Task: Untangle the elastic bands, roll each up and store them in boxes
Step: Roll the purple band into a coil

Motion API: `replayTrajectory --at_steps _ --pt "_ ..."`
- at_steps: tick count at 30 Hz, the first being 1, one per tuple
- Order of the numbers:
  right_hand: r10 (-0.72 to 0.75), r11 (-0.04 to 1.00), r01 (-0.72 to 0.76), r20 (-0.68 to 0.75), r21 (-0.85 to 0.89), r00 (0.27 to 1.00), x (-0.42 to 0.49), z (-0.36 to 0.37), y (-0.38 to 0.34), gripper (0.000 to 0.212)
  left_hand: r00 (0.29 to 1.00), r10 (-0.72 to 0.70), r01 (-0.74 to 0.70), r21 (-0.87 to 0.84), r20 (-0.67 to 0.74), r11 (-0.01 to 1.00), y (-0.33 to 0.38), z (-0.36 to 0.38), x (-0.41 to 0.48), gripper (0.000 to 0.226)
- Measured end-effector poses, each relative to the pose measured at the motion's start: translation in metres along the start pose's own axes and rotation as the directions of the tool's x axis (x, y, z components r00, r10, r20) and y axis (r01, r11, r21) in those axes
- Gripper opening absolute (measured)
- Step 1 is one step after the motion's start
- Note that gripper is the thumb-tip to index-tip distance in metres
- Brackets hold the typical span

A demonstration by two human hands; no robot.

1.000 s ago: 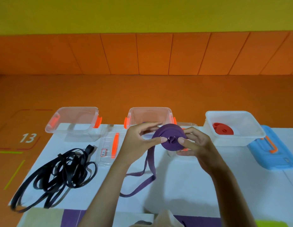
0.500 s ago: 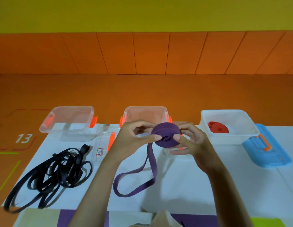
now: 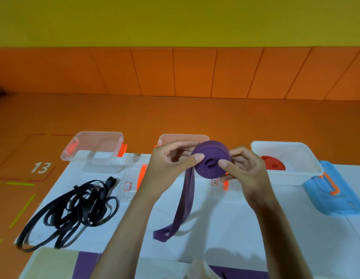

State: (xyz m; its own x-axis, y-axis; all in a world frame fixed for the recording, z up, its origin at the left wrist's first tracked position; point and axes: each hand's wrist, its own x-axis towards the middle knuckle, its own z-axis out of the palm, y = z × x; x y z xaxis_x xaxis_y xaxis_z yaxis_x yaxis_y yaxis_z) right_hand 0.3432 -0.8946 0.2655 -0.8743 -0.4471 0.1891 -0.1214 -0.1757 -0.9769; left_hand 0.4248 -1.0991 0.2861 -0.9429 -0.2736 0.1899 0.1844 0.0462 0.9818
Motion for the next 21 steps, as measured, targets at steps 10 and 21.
replayTrajectory --at_steps 10,21 --pt "0.132 0.991 -0.129 0.075 -0.043 0.988 0.008 -0.005 -0.007 0.042 0.999 -0.005 0.000 0.127 0.035 0.992 -0.006 -0.002 0.009 0.017" --pt "0.202 0.969 -0.191 0.061 -0.160 0.977 0.027 -0.004 0.005 0.021 0.998 -0.058 0.051 0.189 0.035 0.981 -0.026 -0.005 0.024 0.015"
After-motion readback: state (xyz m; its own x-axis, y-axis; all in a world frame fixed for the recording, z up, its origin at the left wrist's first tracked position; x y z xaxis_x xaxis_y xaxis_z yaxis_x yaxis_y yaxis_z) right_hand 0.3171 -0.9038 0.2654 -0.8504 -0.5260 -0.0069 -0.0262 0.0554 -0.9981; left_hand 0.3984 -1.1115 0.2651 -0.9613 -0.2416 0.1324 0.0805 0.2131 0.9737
